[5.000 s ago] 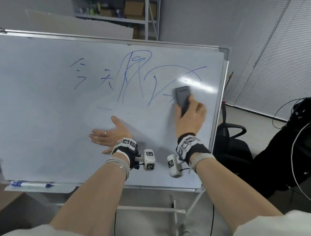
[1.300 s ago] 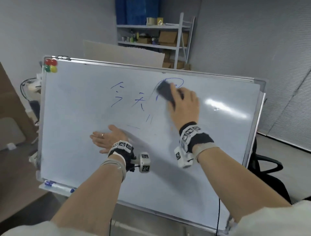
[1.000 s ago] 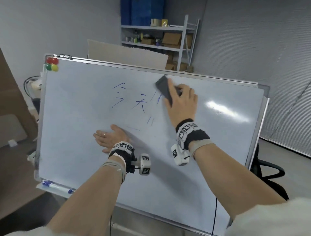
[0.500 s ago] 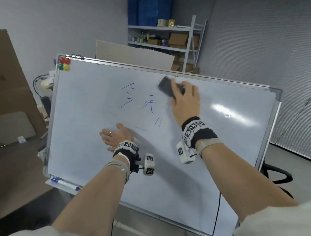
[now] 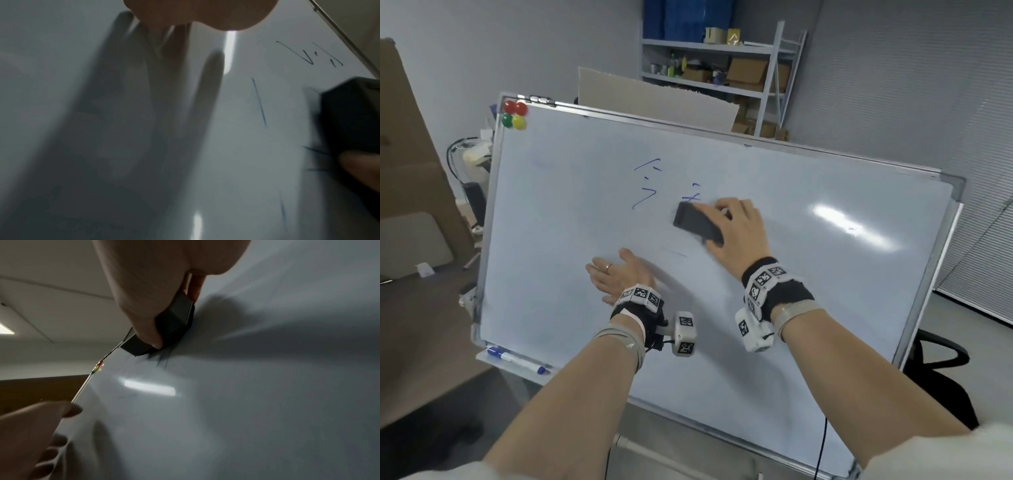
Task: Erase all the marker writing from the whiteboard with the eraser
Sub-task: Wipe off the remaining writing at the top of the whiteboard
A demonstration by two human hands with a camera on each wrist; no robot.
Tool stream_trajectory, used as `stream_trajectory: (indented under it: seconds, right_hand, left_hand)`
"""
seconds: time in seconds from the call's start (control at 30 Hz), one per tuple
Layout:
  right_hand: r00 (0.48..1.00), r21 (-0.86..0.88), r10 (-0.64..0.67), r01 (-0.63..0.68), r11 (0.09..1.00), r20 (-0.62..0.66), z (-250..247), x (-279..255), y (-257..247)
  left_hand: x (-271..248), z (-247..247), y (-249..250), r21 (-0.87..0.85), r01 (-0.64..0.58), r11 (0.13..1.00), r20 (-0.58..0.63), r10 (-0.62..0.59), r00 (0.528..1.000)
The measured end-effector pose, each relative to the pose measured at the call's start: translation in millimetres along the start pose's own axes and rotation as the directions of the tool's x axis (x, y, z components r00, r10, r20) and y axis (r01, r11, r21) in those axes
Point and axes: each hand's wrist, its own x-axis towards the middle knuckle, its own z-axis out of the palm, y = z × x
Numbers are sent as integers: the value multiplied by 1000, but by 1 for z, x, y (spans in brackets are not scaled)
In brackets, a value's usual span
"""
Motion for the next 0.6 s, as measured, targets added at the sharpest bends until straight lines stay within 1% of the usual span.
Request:
stream_trajectory:
  seconds: [0.1, 0.17, 0.2, 0.27, 0.33, 0.37, 0.4, 0.43, 0.5, 0.53, 0.57, 0.6]
  right_hand:
    - [993, 76, -75, 69, 995, 87, 21, -30, -15]
    - [978, 127, -128, 107, 986, 165, 30, -48, -22]
    - [971, 153, -139, 110, 982, 196, 32, -55, -24]
    - [967, 167, -143, 108, 980, 211, 32, -63, -27]
    - [979, 86, -122, 109, 990, 165, 26, -64, -24]
    - [990, 22, -78, 76, 997, 115, 21, -61, -19]
    - [999, -33, -7, 8, 999, 44, 13, -55, -13]
    - [996, -63, 76, -78, 995, -41, 4, -47, -6]
    - [959, -55, 210, -224, 973, -191, -13, -36, 8]
    - [945, -39, 238, -253, 967, -225, -18, -34, 14]
    - [945, -29, 241, -253, 967, -221, -19, -34, 17]
    - [958, -20, 219, -227, 974, -187, -19, -37, 17]
  left_hand:
    - [3, -5, -15, -11, 18, 1000, -2, -18, 1000]
    - [7, -8, -26, 1, 32, 999, 1, -32, 999]
    - [8, -9, -30, 9, 40, 999, 2, -40, 999]
    - [9, -11, -37, 20, 50, 999, -3, -50, 999]
    - [5, -12, -39, 25, 47, 999, -4, -47, 999]
    - [2, -12, -38, 27, 44, 999, -2, -44, 999]
    - [0, -12, -36, 31, 46, 998, -2, -45, 999]
    - [-1, -12, -33, 35, 50, 998, -2, -50, 999]
    - [-4, -12, -28, 37, 52, 998, -2, -52, 999]
    - [-5, -11, -25, 35, 48, 998, 0, -48, 999]
    - [-5, -11, -24, 33, 40, 999, 5, -40, 999]
    - [-6, -10, -23, 31, 32, 999, 9, -32, 999]
